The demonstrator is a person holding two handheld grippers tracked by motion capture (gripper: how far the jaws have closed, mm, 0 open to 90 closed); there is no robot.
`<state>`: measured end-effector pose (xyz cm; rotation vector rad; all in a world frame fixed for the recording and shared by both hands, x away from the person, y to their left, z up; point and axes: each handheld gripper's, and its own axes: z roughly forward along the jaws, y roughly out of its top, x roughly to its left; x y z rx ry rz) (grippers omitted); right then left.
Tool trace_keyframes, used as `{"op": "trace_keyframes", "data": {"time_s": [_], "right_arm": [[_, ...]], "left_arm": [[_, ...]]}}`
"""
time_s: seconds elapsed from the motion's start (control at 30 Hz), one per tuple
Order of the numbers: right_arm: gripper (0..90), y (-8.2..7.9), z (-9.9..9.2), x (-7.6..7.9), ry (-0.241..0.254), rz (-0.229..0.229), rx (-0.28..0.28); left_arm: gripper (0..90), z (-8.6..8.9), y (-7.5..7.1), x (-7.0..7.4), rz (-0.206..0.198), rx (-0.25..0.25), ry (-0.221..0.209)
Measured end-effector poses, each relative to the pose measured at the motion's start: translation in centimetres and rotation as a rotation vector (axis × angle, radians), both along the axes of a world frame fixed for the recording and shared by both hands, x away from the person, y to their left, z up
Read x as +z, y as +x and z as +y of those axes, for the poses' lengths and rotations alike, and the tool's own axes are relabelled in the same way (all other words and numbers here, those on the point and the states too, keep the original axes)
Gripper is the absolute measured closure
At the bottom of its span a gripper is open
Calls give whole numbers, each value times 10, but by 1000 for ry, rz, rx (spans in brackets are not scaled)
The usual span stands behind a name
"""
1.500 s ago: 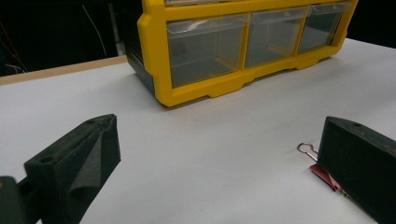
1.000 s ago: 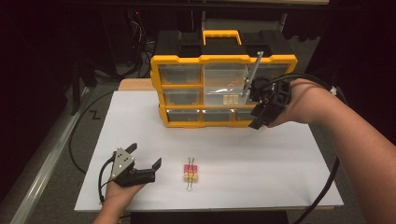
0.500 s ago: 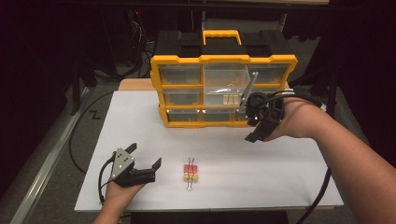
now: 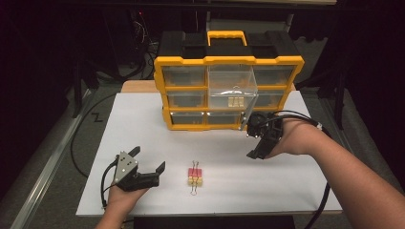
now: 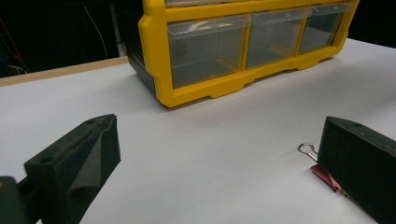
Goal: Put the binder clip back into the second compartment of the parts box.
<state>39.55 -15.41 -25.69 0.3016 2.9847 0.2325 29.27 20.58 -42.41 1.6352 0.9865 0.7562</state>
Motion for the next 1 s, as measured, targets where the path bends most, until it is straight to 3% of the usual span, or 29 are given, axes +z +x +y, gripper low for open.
{"op": "trace_keyframes", "data": {"time_s": [0.13,0.33,0.63,1.0], "right_arm": [[284,-1,0,-13,-7,10,-1],[267,-2,-1,-31,20,20,-15],[225,-6,-2,-58,26,-1,-19],[220,-12,-1,-92,30,13,-10]], "left_arm": [[4,0,0,0,3,0,1],[4,0,0,0,2,-1,-1],[4,0,0,-1,2,-2,-5],[4,0,1,-1,0,-1,-3]]}}
